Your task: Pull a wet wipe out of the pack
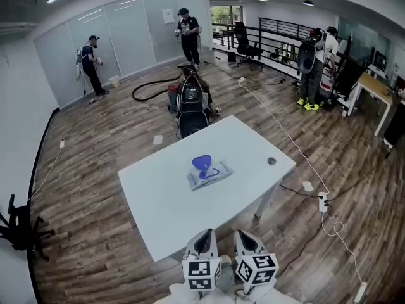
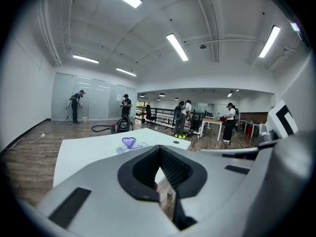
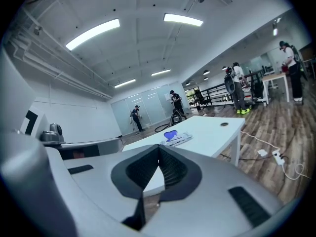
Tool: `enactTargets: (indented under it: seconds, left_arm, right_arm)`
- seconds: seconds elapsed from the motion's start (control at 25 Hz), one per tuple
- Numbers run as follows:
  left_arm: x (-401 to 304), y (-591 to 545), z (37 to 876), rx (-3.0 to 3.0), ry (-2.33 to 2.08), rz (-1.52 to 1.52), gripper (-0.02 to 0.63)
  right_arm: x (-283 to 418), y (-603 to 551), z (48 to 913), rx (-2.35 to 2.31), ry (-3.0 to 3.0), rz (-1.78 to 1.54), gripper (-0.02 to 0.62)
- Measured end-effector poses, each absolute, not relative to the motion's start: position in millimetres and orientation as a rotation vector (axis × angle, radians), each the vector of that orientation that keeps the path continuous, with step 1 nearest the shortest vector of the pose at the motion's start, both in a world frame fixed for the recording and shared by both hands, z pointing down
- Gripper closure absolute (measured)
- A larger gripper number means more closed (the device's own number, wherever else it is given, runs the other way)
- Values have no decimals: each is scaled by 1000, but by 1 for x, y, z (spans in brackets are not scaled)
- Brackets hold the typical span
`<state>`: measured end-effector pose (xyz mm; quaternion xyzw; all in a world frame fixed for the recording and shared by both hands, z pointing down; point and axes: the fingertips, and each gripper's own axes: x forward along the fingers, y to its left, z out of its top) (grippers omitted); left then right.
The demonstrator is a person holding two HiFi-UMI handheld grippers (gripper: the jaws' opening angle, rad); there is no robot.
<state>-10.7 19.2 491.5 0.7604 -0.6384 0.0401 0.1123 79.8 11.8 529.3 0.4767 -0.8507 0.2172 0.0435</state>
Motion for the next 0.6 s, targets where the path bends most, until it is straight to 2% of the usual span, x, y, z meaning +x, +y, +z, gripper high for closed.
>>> enactTargets:
  seconds: [0.6]
  left_arm:
    - [-11,-40,500,2177,-1881,101,606]
  right_arm:
    - [82,-49,538,1410,-2575,674,586]
